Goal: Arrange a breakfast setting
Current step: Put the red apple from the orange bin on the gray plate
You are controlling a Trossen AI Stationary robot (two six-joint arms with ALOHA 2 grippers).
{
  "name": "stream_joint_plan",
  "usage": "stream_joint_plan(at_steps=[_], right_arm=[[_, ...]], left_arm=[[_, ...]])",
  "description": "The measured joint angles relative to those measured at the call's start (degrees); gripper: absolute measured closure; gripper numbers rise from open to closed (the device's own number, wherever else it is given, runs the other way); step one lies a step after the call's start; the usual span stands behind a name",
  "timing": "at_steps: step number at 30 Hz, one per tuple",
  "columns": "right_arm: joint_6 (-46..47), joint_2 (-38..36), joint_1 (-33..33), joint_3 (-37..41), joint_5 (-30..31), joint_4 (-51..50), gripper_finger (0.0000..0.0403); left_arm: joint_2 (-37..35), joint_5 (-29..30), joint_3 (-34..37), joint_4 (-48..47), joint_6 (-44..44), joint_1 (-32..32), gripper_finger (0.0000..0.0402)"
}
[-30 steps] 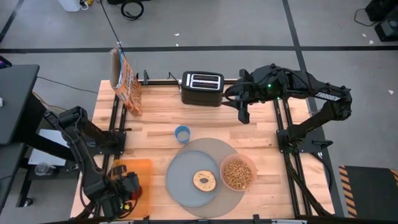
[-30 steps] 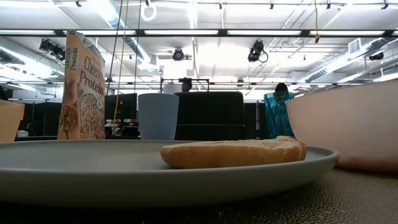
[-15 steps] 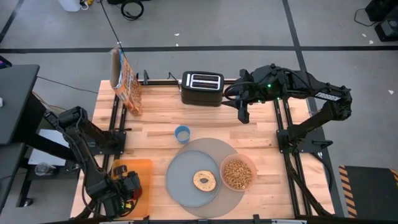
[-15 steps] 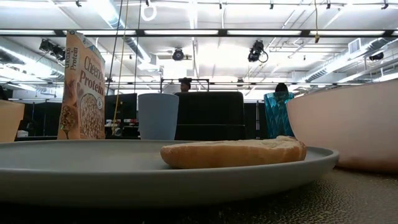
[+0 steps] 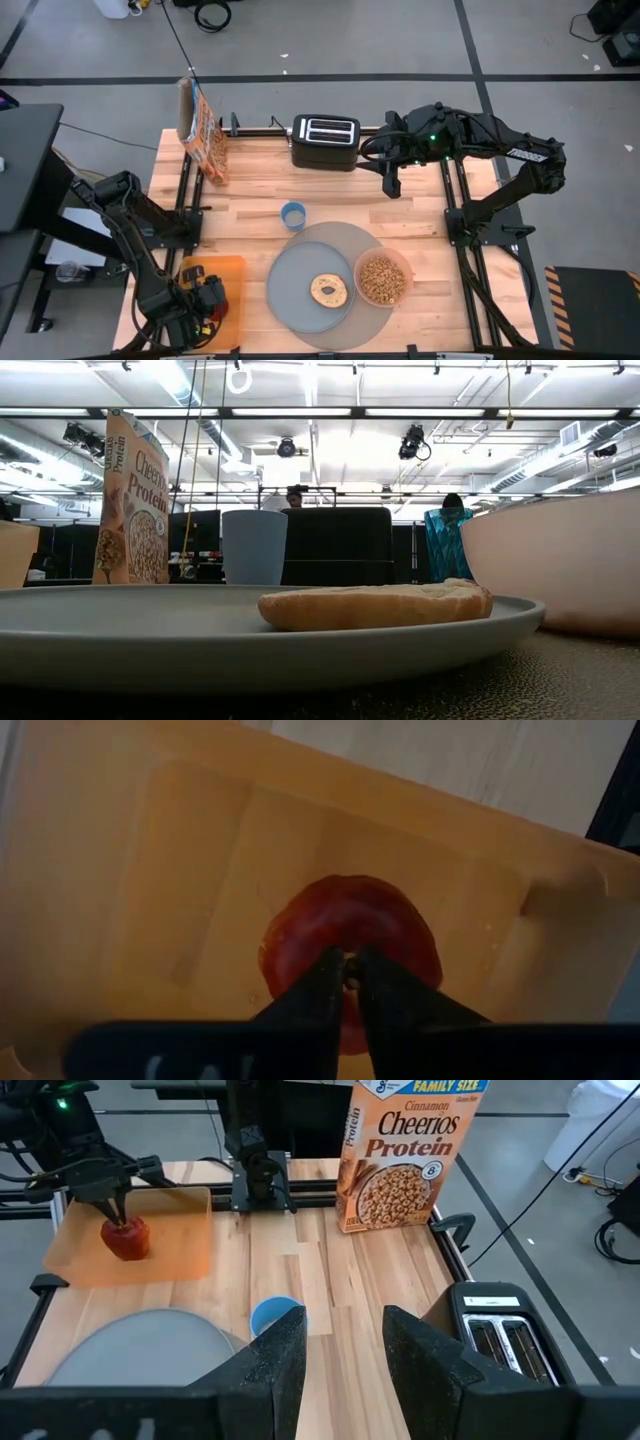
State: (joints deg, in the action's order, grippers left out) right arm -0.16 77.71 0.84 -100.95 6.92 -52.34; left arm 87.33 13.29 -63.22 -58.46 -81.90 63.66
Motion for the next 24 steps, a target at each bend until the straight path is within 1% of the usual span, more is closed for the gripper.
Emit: stream_joint_plan(at_steps=[5, 9, 17, 24], right_arm=[[0.00, 0.00, 0.00, 0.01, 0.04, 0.00, 0.0261], [-0.06, 0.00, 0.00, 0.00, 0.04, 0.00, 0.0261], [-0.95, 0.00, 0.00, 0.00, 0.03, -0.02, 0.0261], [-2.67, 0.00, 0.20, 0.01, 0.04, -0.03, 0.0261]], left_arm=[[0.00, -1.67, 0.00, 0.00, -0.06, -0.15, 0.0380], [-0.73, -3.38, 0.00, 0.84, -0.08, -0.15, 0.0380], [-5.16, -3.55, -1.59, 0.88, 0.01, -0.32, 0.0380], [-10.97, -3.52, -2.05, -0.37, -0.86, -3.12, 0.0380]])
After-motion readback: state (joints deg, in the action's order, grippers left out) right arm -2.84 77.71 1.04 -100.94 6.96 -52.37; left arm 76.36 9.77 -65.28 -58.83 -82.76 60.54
